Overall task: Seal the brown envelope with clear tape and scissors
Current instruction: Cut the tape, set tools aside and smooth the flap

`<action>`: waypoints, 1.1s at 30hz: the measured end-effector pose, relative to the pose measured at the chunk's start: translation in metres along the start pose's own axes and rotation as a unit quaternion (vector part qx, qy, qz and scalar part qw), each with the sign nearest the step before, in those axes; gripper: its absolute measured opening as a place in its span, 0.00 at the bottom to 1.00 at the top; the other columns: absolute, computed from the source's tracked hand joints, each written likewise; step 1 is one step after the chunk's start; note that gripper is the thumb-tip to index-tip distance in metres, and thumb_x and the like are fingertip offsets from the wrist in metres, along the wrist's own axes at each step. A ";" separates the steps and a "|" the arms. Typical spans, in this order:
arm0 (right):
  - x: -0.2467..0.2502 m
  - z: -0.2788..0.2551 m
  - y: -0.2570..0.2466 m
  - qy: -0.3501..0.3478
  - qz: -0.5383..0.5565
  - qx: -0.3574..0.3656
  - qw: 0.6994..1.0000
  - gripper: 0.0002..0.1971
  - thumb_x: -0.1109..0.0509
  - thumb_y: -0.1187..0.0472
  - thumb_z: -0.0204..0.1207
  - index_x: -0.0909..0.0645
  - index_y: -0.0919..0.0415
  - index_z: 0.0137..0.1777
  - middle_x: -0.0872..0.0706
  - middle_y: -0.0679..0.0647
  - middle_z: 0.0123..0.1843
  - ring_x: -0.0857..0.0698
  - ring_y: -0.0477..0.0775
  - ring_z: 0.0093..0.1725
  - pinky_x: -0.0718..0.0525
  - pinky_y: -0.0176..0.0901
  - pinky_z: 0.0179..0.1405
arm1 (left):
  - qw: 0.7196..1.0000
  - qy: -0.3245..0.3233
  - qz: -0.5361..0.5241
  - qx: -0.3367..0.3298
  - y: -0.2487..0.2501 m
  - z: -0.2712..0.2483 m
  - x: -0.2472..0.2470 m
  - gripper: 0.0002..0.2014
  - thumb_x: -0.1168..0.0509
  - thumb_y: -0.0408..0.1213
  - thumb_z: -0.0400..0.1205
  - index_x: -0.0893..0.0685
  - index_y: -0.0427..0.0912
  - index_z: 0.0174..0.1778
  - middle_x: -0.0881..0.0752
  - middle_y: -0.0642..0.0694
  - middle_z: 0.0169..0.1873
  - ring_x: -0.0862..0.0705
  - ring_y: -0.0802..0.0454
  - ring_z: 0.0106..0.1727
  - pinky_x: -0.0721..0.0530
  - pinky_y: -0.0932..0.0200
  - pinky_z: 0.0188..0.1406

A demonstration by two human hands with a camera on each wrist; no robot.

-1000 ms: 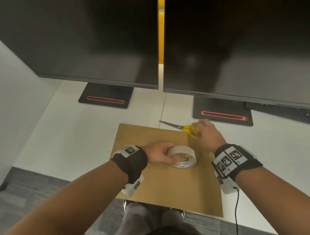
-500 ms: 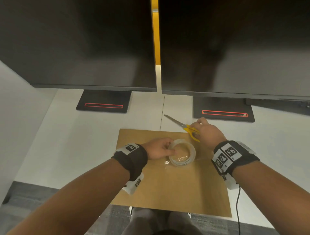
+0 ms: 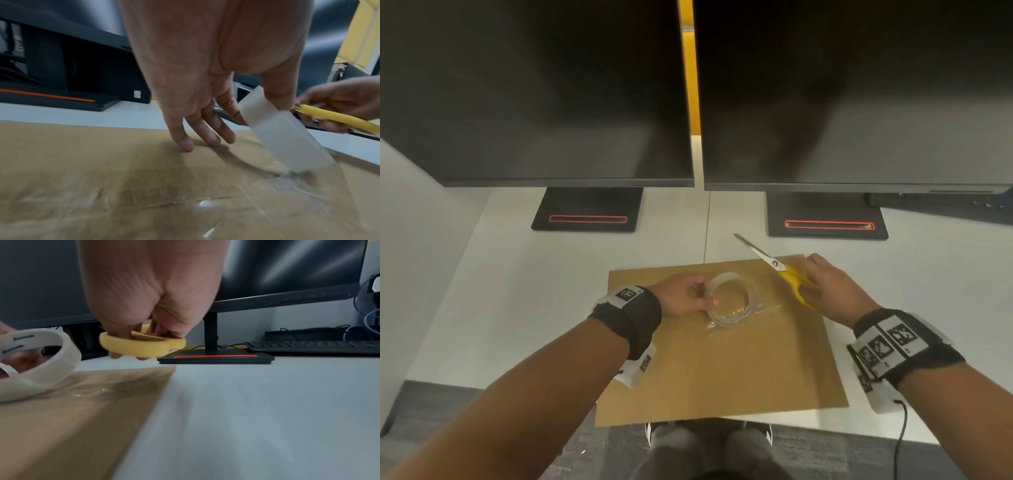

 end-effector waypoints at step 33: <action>-0.027 -0.007 -0.039 -0.235 -0.138 0.105 0.956 0.28 0.30 0.57 0.69 0.25 0.40 0.71 0.23 0.47 0.66 0.21 0.56 0.63 0.19 0.50 0.61 | 0.963 0.240 -0.090 0.085 -0.047 0.003 0.005 0.14 0.36 0.52 0.81 0.27 0.45 0.44 0.24 0.50 0.36 0.25 0.51 0.39 0.26 0.57 0.41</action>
Point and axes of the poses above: each hand's wrist, its own z-axis towards the middle knuckle, its own x-axis out of the back of the hand, y = z × x, the point moved 2 cm from there along z, towards the middle knuckle
